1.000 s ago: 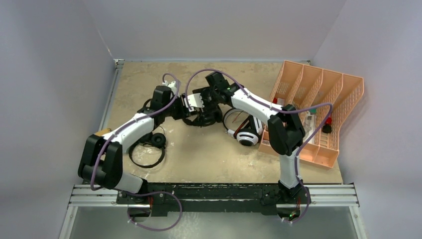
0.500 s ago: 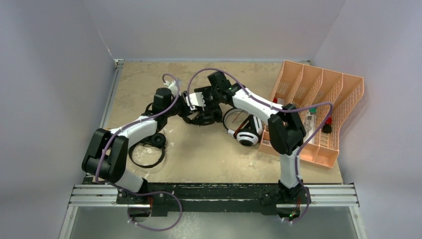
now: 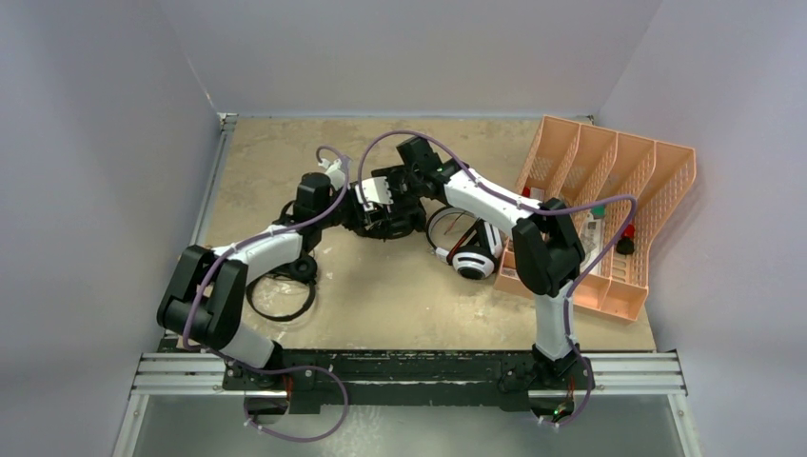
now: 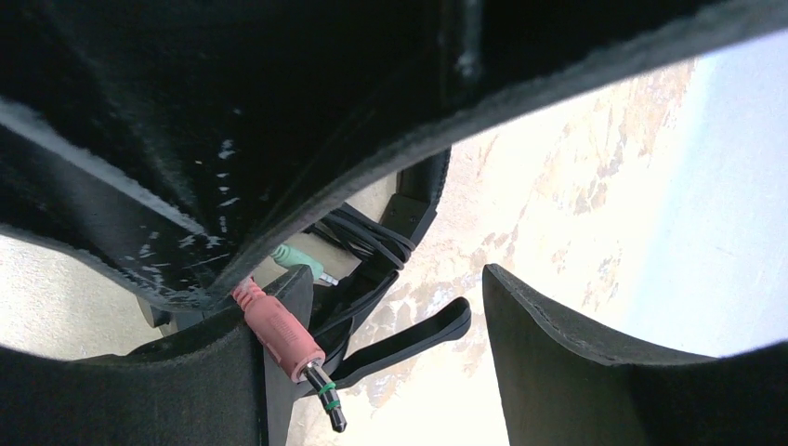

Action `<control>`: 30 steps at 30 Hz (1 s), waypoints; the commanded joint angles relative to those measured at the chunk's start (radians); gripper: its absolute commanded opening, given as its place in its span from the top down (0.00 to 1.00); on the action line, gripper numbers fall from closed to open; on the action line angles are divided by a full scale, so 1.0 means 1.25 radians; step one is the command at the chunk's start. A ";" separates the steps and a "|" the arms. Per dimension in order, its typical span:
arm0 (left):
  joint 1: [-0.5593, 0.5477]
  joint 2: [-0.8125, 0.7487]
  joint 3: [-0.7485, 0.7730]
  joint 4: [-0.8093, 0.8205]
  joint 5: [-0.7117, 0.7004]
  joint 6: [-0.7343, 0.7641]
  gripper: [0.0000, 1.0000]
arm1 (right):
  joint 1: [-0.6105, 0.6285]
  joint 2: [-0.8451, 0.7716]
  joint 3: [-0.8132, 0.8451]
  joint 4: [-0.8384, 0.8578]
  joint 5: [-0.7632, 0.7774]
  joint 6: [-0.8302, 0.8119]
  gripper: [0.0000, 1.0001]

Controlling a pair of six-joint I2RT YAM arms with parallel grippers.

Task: Wrap the headphones
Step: Adjust the headphones cable on the headphones.

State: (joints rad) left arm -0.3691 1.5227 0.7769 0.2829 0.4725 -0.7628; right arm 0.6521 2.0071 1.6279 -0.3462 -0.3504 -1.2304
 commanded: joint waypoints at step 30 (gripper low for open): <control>-0.003 0.077 0.097 -0.069 -0.079 0.061 0.95 | -0.009 -0.107 0.009 0.002 0.124 0.100 0.27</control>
State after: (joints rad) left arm -0.3691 1.6135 0.8497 0.2111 0.3958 -0.7132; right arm 0.6487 1.9850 1.6279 -0.3538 -0.2680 -1.1782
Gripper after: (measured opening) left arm 0.051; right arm 0.717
